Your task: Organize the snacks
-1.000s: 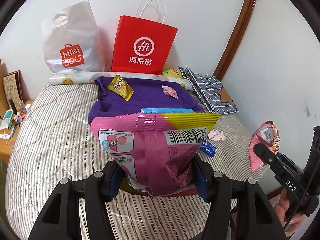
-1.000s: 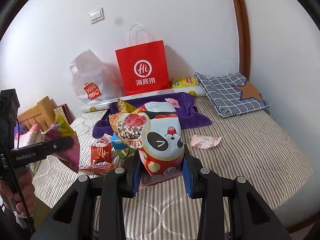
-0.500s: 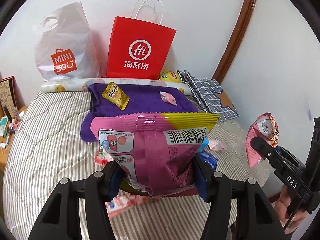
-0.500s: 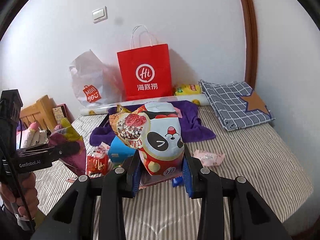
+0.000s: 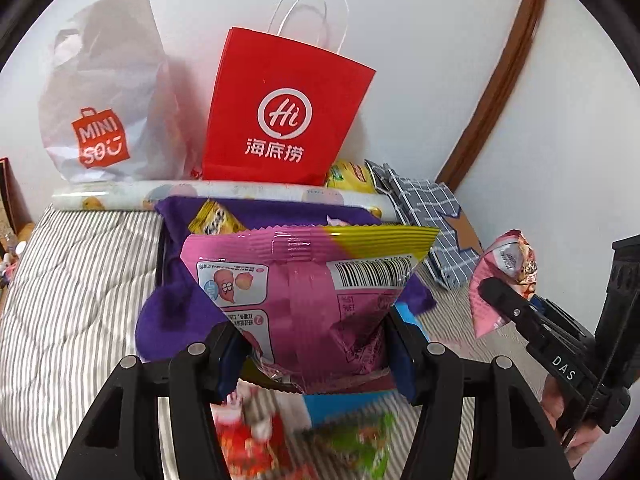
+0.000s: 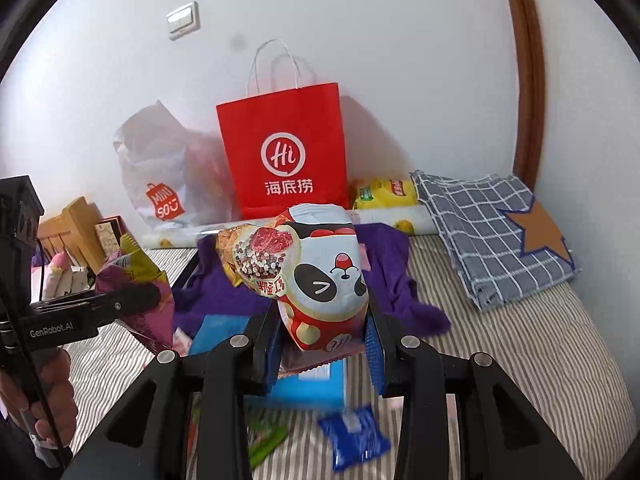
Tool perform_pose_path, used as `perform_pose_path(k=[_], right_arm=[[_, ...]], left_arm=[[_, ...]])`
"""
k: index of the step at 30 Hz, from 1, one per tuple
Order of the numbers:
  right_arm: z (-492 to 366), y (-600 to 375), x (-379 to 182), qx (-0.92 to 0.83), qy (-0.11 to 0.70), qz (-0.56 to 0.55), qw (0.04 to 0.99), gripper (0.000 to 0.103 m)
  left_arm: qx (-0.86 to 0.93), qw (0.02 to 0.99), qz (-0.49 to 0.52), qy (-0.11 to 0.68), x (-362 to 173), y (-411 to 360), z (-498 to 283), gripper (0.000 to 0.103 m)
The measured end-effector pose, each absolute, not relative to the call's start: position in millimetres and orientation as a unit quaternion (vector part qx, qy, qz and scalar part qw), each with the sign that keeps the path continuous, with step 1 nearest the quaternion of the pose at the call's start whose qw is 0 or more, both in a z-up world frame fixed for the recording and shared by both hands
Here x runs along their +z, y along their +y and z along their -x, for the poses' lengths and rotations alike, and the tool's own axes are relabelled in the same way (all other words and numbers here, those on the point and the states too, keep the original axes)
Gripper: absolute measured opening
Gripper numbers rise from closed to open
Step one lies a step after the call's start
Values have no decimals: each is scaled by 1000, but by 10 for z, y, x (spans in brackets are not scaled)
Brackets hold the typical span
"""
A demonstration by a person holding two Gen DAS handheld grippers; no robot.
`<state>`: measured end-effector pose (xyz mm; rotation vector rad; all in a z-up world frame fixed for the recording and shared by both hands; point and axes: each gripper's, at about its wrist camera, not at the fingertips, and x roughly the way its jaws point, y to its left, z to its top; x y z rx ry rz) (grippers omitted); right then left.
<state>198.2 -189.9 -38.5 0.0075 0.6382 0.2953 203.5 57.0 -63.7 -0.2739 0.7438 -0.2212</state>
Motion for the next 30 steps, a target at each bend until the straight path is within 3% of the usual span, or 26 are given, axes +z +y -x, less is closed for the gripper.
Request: perform_pose_path(k=[11,17,30], right_arm=[[-2995,-1785,-451,155,333,12,930,35],[-3409,-1900,-952,145,392,-25,908,35],[-3503,-1931,-1283,185,441,-38,877,36]], left_arm=[[-48,914,135,380,-737,830,-2788,58],[-29,896,159,415,-1050,1050,-2908,58],[-11,886,163,434,-1256,1067,-2957,58]])
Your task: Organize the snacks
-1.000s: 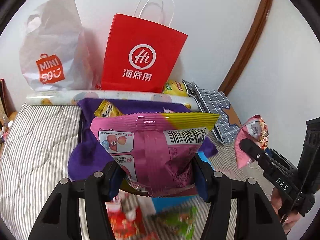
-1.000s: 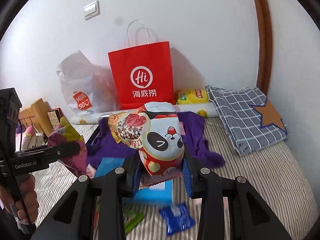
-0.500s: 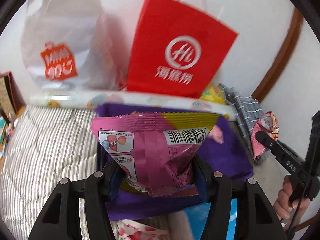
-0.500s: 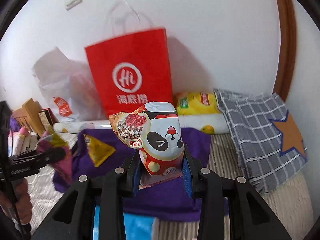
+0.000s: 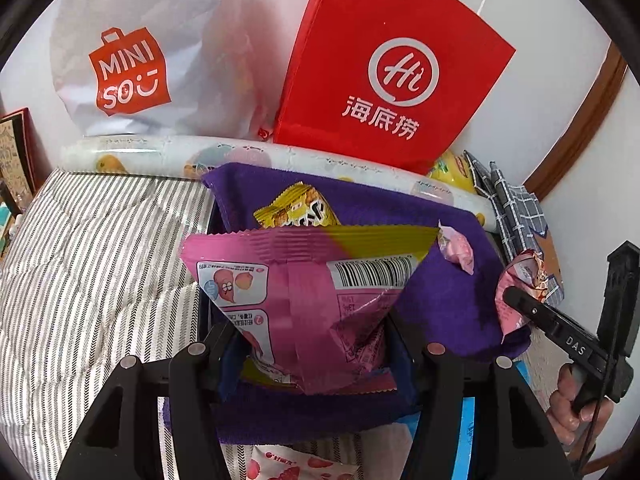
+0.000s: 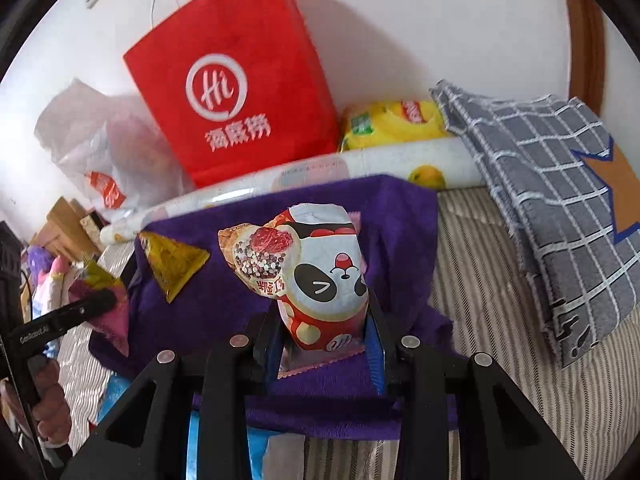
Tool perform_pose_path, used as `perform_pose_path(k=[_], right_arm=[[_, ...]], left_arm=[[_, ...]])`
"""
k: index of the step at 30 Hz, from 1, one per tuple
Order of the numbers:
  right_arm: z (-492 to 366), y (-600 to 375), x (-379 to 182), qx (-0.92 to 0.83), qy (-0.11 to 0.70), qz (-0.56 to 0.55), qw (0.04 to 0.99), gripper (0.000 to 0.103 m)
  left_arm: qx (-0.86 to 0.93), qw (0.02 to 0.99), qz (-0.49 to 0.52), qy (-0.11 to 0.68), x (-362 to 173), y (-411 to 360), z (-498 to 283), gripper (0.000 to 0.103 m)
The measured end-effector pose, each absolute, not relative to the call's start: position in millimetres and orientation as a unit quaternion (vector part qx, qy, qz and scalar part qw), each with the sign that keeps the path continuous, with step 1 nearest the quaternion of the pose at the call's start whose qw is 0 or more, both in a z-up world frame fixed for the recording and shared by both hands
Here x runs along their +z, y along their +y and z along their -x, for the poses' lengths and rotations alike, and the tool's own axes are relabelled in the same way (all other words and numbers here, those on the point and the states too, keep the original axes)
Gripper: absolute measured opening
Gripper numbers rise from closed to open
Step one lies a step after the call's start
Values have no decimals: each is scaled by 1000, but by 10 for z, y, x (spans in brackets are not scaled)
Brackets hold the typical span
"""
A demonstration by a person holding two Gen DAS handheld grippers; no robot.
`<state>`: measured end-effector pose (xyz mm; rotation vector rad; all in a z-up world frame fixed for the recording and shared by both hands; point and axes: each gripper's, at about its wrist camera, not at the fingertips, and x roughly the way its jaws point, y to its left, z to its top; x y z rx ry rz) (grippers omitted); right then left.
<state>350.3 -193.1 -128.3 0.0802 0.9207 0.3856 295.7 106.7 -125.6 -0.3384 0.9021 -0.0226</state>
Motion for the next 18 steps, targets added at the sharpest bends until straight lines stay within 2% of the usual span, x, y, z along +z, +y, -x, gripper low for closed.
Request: perform_pose_path(k=[18], right_arm=[[-3501,-1797,-1377,187,452,-4,872,37]], left_arm=[[-9,877,147,456,-1451,977,-3001,58]])
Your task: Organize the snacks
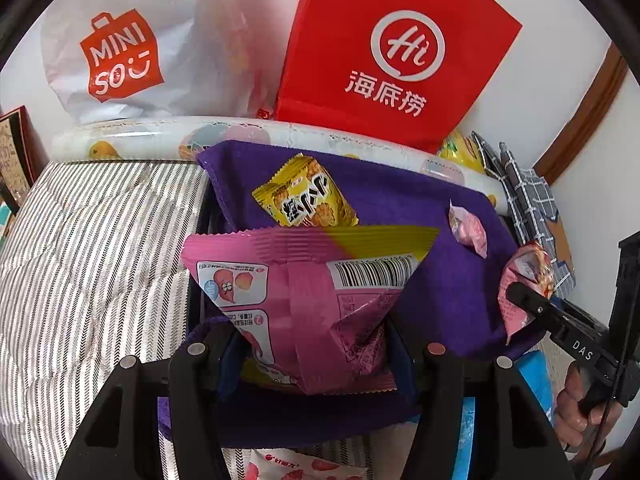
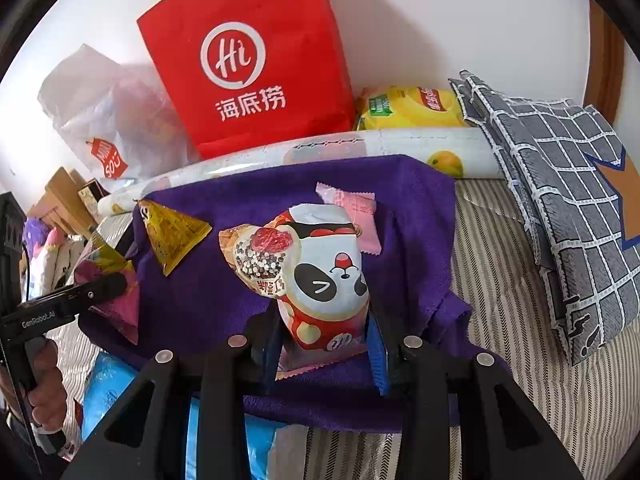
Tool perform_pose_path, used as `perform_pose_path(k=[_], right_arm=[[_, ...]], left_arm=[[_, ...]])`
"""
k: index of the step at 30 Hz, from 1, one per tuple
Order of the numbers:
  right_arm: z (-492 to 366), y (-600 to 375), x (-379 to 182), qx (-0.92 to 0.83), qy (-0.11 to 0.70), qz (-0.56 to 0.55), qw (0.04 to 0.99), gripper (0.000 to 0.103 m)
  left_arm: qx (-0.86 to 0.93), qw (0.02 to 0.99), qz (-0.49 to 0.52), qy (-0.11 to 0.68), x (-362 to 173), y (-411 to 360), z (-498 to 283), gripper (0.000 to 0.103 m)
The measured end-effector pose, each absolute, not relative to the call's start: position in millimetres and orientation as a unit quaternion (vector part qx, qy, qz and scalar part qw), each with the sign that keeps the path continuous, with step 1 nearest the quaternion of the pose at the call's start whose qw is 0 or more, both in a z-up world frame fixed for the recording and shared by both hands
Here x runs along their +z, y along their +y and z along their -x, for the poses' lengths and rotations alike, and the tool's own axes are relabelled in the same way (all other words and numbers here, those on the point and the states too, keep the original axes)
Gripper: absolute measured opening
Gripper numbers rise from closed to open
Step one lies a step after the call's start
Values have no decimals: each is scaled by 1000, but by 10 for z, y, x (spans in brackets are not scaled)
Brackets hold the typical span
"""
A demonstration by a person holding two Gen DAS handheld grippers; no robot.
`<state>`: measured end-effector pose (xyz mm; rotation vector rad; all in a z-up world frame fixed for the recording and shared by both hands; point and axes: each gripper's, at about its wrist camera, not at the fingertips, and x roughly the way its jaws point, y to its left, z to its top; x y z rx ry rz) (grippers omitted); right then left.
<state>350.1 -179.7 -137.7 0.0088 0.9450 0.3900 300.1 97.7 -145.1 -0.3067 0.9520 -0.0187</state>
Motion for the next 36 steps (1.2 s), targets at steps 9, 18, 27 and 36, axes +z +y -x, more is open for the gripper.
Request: perform_pose_path(k=[9,18,27,36], right_arm=[[-3465,-1784,-1334,192,435,0,879,45],[-3452,-1850,-1279,186,424,-13,886,48],[-3469,-1886,-1293,180,430,-19,885,51],[-3473,-1900,-1288,179,430,-23,885,54]], left_arm=[[-13,876,138,462,-1485,934,-3021,58],[-17,873,134,468,-1516,926,-3039,59],[-20,871,126,473,-1547,909,-3057,59],[-17,869,126,479,-1565,914,-3062,59]])
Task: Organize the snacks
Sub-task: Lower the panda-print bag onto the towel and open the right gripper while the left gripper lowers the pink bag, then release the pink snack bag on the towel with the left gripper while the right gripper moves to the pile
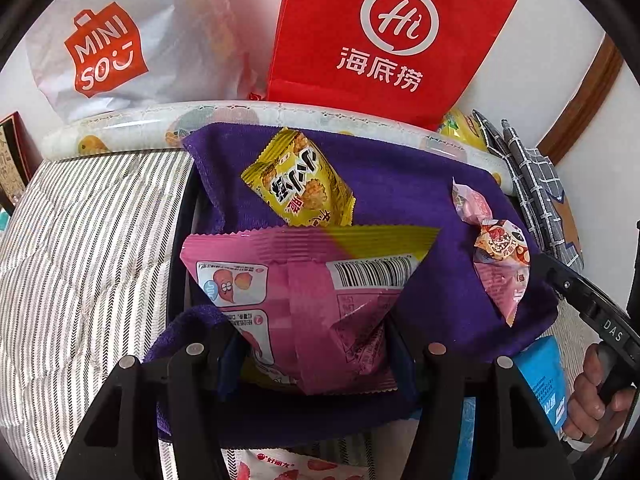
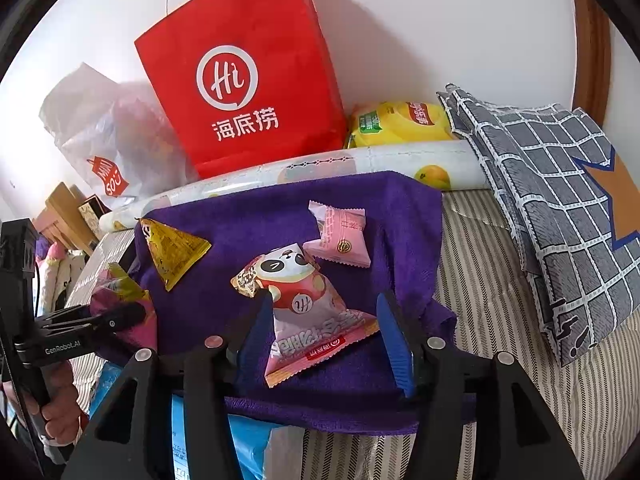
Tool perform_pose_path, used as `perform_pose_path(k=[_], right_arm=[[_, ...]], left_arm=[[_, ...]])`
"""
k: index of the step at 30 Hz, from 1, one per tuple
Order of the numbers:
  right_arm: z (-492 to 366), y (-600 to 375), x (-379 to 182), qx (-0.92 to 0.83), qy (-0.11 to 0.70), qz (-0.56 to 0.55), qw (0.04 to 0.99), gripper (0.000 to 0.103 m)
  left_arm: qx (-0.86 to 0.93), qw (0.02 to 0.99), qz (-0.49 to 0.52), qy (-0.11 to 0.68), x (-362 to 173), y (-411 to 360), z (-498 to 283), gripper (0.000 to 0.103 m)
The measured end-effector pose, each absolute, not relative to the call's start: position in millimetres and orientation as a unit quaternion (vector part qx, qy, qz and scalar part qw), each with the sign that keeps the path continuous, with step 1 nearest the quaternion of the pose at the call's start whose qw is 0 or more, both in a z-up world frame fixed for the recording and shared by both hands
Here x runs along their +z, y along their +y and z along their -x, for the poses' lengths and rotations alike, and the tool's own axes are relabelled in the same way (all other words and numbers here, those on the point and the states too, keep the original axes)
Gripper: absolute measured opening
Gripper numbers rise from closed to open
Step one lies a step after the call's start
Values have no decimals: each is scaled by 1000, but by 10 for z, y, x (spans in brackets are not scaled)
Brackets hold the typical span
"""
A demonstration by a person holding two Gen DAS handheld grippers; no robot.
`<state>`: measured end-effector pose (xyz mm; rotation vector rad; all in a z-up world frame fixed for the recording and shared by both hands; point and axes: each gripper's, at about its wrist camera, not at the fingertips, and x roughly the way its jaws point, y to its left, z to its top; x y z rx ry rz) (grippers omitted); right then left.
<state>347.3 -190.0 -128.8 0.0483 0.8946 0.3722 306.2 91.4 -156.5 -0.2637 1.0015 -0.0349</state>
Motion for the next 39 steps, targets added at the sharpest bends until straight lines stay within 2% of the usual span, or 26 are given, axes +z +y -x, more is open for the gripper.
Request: perform_pose_path(k=[10,13,28,34,37,39], right_arm=[[-3471,-1890,-1285,177,430,-19,885,54],[-3474,-1891,-1287,177,431,-19,885,54],[-3465,-1903,-1253,182,423,-22,887,54],[-3399,-1890,-1151,188,403,-14,895,61],[-3368,-1880,-1105,192,389,-8,901,68],[-3333,-1878,-1064,192,375,-3,907,76]], left_arm=[[-21,869,125,479,-1555,913,-3072,61],[-23,871,123,476,-1528,911,-3056,66],[-2,885,94,456,-1395,875,-3008,78],[4,891,81,448,-1329,839,-2970,80],[9,891,71,447,-1307,814,-2960,82],[18,890,67,451,-1290,812,-2964,82]])
